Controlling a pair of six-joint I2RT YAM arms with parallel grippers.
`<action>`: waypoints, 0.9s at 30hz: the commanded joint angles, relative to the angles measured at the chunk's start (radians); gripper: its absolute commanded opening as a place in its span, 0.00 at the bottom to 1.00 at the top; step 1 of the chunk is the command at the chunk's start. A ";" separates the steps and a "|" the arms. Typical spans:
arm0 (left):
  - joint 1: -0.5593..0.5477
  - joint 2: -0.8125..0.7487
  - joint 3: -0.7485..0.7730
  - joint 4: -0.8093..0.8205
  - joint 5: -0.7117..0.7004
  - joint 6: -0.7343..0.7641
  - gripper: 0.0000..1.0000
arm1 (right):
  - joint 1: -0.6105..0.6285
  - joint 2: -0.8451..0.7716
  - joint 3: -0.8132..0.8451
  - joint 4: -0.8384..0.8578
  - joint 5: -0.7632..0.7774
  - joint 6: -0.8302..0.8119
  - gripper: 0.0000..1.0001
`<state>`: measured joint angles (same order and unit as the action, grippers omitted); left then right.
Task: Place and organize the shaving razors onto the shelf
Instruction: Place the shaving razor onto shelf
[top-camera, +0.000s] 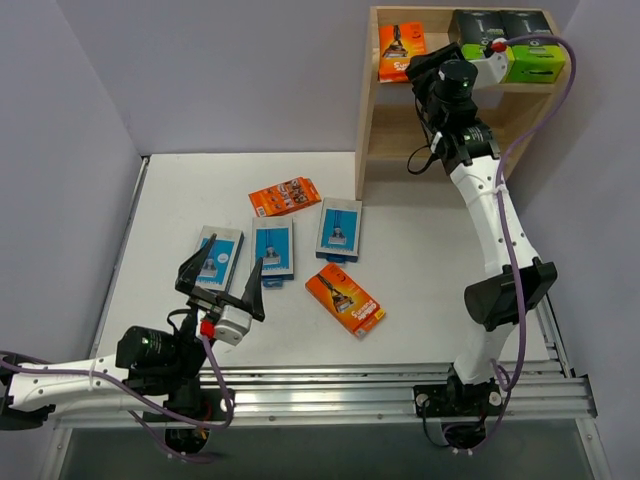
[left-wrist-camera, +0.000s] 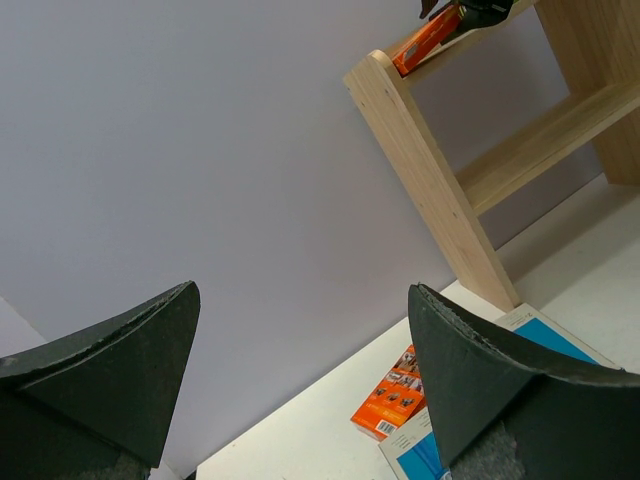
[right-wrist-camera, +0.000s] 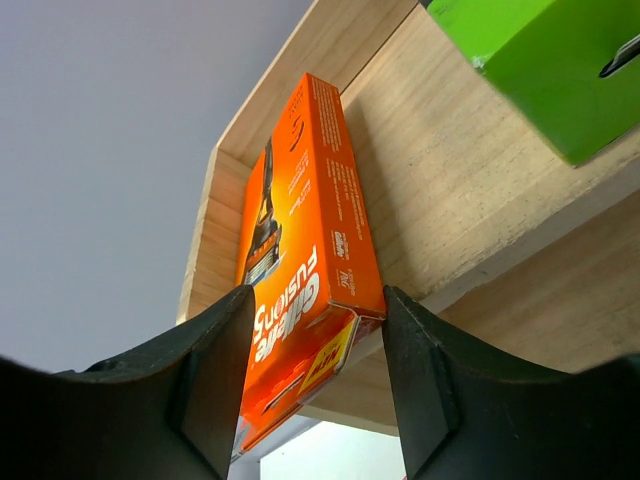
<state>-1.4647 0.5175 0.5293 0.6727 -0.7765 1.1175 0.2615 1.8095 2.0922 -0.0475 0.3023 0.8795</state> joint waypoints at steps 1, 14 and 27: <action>-0.005 -0.010 0.006 0.007 0.019 -0.022 0.94 | 0.002 0.028 0.092 -0.011 -0.060 -0.017 0.49; -0.006 -0.017 0.009 -0.012 0.017 -0.030 0.94 | -0.007 -0.009 0.086 -0.048 -0.066 -0.042 0.59; -0.005 -0.002 0.024 -0.051 0.014 -0.036 0.94 | -0.034 -0.078 -0.014 -0.048 -0.095 -0.042 0.67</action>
<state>-1.4651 0.5114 0.5293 0.6205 -0.7727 1.1015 0.2394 1.8111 2.0960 -0.1318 0.2180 0.8532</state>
